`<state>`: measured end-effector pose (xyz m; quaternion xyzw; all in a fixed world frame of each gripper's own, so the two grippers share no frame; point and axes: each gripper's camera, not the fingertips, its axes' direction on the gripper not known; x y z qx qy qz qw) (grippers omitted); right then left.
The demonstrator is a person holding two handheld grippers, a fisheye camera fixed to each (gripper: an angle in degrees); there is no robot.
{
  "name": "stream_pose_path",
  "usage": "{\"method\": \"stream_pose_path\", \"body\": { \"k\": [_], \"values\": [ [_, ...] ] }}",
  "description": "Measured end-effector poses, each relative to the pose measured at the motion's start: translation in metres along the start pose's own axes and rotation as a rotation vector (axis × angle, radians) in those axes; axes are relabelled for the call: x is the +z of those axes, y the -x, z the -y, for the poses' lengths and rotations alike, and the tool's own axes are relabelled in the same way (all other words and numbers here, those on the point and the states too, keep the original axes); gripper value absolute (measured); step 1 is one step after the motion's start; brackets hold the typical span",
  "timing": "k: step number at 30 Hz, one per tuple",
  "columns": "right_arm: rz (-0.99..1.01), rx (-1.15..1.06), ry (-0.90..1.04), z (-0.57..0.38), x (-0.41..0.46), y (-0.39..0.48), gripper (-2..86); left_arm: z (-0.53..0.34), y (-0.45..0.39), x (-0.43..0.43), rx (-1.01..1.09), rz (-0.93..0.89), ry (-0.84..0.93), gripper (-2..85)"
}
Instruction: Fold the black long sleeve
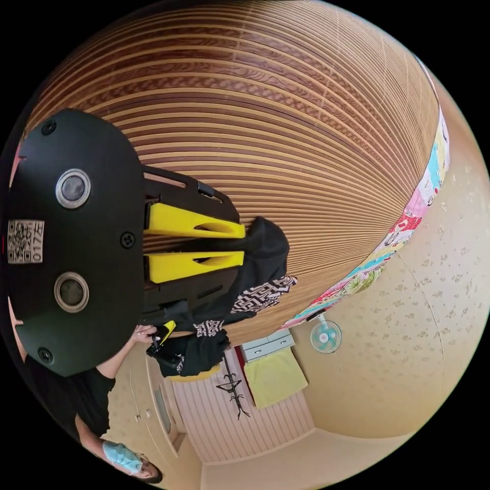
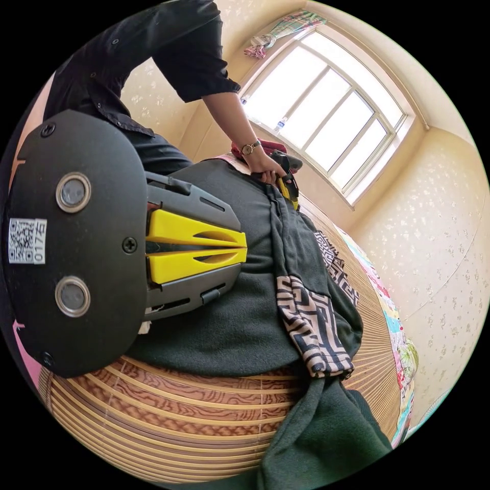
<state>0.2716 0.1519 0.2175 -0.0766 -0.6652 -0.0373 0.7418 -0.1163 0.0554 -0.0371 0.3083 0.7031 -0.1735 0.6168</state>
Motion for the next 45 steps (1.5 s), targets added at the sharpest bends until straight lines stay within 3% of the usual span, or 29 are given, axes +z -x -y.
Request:
{"method": "stream_pose_path", "body": {
  "k": [5,9,11,18,22,24,27,29,33,40,45],
  "values": [
    [-0.007,-0.003,-0.001,-0.002,0.012,0.009,0.2,-0.075,-0.039,-0.054,0.095,0.123,-0.120,11.9],
    [-0.006,-0.002,-0.001,-0.002,0.021,0.015,0.3,-0.105,-0.066,-0.041,0.205,0.105,-0.012,10.2],
    [-0.004,-0.002,-0.001,-0.001,0.028,0.019,0.3,-0.123,-0.065,-0.016,0.233,0.257,0.128,6.9],
    [-0.007,-0.002,-0.001,0.001,0.048,0.031,0.3,-0.154,-0.055,-0.062,0.190,0.359,0.048,6.7],
    [-0.007,-0.003,-0.002,0.004,0.063,0.039,0.3,-0.167,-0.101,-0.101,0.274,0.321,-0.154,7.6],
    [-0.005,-0.002,-0.003,0.006,0.070,0.042,0.3,-0.165,-0.108,-0.084,0.288,0.331,-0.133,5.6],
    [-0.003,-0.002,-0.003,0.009,0.082,0.047,0.3,-0.161,-0.076,-0.011,0.243,0.360,0.073,1.2],
    [-0.002,-0.001,-0.004,0.013,0.092,0.051,0.3,-0.186,-0.054,-0.017,0.296,0.299,-0.067,-0.2],
    [-0.023,-0.009,-0.005,0.019,0.108,0.062,0.3,-0.186,-0.037,-0.033,0.287,0.256,-0.072,-0.8],
    [-0.226,0.037,0.050,0.052,0.135,0.113,0.3,-0.175,0.007,-0.066,0.227,0.122,-0.063,-1.0],
    [-0.496,0.158,-0.261,0.021,0.061,0.164,0.4,-0.175,-0.002,-0.082,0.264,0.201,-0.067,-1.0]
  ]
}}
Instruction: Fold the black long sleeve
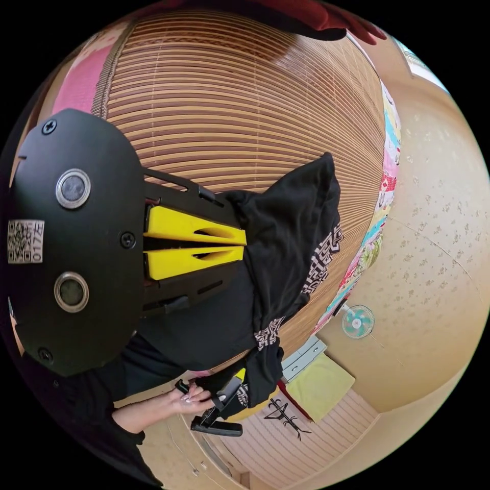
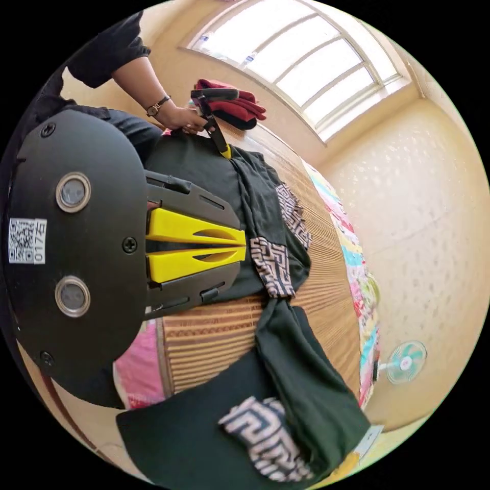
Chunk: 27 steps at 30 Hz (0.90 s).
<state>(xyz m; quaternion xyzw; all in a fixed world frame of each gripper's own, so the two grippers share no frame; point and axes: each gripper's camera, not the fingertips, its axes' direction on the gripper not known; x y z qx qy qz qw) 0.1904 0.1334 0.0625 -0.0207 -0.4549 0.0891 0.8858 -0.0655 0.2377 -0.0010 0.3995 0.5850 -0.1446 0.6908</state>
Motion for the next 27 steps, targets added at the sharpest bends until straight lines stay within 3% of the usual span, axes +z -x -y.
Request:
{"method": "stream_pose_path", "body": {
  "k": [4,8,27],
  "values": [
    [-0.209,0.264,-0.265,-0.029,-0.079,-0.053,0.7,0.003,0.010,-0.015,-0.004,-0.008,-0.003,-1.0],
    [-0.356,0.310,-0.239,-0.010,-0.084,-0.074,1.8,0.007,0.021,-0.029,-0.011,-0.026,-0.003,-1.0],
    [-0.294,0.270,-0.223,0.026,-0.055,-0.019,2.2,0.031,0.047,-0.093,-0.037,-0.077,-0.009,-1.0]
  ]
}}
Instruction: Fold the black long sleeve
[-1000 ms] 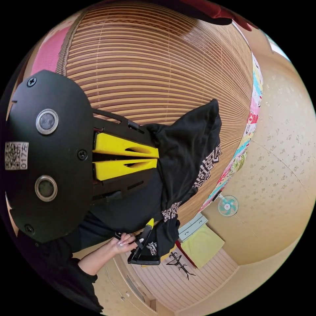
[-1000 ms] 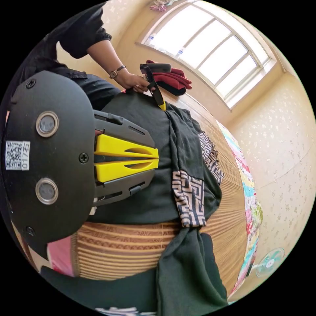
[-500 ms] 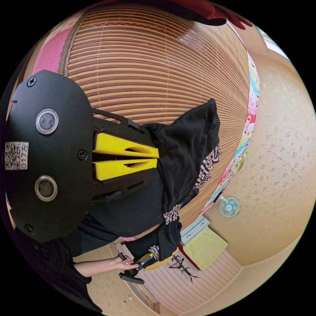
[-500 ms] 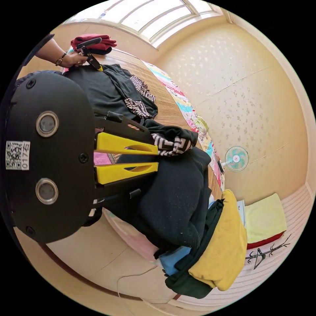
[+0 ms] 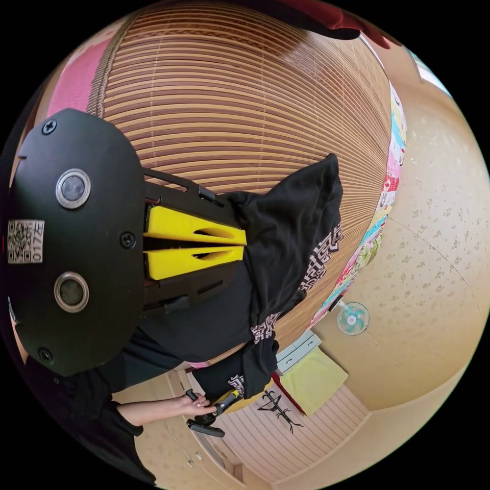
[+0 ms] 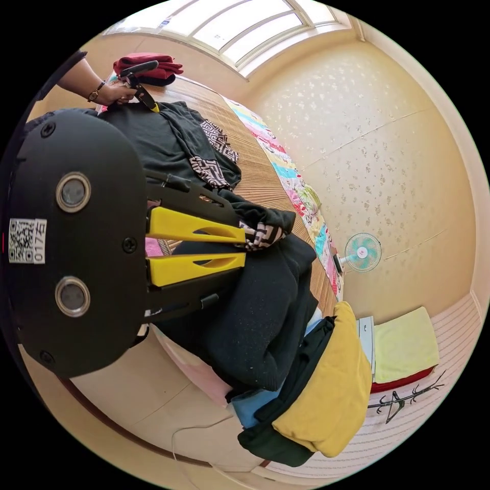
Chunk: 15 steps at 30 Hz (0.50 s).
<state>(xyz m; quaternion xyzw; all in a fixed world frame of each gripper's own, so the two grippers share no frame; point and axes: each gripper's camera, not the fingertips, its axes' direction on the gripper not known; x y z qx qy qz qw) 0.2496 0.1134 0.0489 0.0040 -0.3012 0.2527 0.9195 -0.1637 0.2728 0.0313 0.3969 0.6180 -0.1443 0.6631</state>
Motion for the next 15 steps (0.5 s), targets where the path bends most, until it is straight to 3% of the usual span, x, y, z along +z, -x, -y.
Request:
{"method": "stream_pose_path", "body": {
  "k": [15],
  "values": [
    [0.057,0.003,0.004,0.000,-0.006,0.017,1.2,0.018,0.008,-0.043,-0.030,-0.063,-0.010,-1.0]
  ]
}}
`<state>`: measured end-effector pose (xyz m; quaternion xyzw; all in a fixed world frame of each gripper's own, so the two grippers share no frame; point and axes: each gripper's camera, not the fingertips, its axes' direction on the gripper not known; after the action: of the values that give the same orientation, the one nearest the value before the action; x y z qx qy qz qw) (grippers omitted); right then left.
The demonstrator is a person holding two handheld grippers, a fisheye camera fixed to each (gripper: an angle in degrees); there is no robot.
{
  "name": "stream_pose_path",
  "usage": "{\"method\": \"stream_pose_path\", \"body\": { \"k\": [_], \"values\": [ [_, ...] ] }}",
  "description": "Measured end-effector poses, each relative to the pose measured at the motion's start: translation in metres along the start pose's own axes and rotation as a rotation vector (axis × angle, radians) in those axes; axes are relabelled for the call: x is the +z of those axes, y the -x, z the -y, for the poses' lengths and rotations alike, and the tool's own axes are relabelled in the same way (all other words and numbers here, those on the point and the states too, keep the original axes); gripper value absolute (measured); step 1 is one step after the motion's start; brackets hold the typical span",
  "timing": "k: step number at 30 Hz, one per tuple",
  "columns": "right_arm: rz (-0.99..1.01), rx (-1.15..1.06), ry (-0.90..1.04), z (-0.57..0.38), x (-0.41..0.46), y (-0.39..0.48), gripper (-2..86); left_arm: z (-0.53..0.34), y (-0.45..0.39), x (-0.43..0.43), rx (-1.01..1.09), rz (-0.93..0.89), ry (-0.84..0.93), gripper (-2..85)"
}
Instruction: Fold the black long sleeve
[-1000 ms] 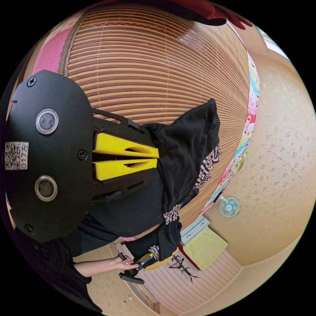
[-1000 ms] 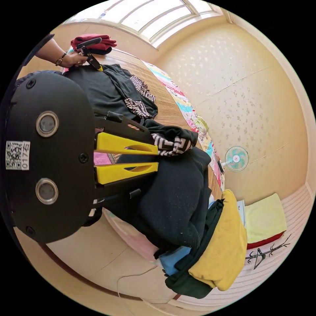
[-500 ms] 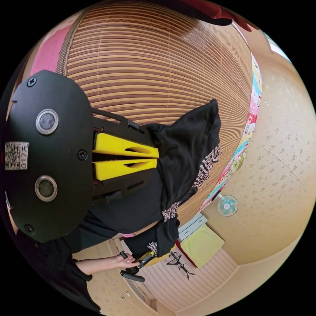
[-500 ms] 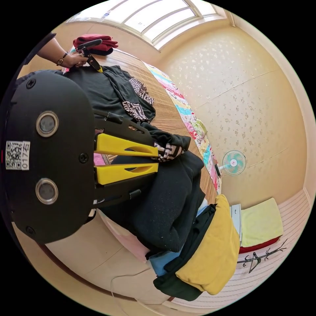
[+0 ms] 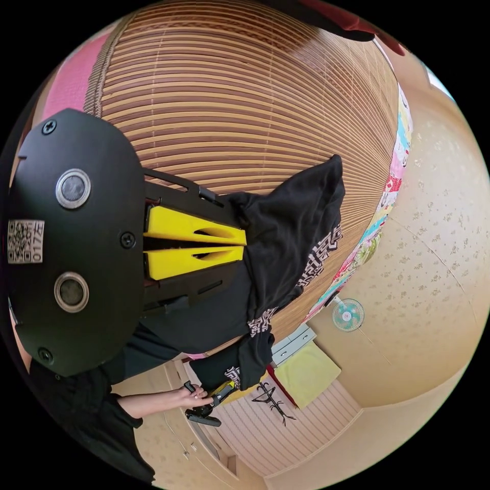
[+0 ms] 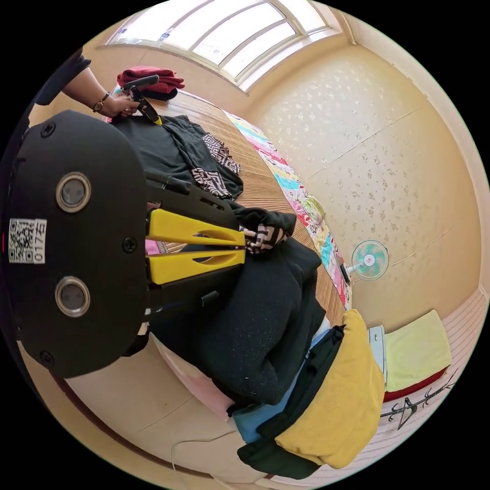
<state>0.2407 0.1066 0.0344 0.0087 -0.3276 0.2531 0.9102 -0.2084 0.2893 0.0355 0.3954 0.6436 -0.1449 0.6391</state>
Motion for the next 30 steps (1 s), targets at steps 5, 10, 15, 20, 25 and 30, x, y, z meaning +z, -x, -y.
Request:
{"method": "stream_pose_path", "body": {
  "k": [5,10,15,20,25,30],
  "values": [
    [-0.121,-0.226,-0.152,0.053,-0.050,0.051,0.9,0.006,0.002,-0.012,-0.014,-0.032,-0.004,-1.0],
    [-0.297,-0.393,-0.296,0.070,-0.101,0.055,0.9,0.010,0.000,-0.021,-0.023,-0.044,-0.007,-1.0],
    [-0.483,-0.388,-0.232,0.022,-0.084,0.001,0.9,0.014,-0.003,-0.028,-0.025,-0.053,-0.010,-1.0],
    [-0.463,-0.268,-0.248,-0.032,-0.107,-0.054,0.8,0.018,-0.007,-0.034,-0.030,-0.059,-0.010,-1.0],
    [-0.224,0.018,-0.310,-0.042,-0.161,-0.108,2.1,0.020,-0.010,-0.037,-0.032,-0.065,-0.010,-1.0],
    [0.102,0.165,-0.223,-0.006,-0.173,-0.155,6.2,0.021,-0.012,-0.039,-0.037,-0.076,-0.011,-1.0]
  ]
}}
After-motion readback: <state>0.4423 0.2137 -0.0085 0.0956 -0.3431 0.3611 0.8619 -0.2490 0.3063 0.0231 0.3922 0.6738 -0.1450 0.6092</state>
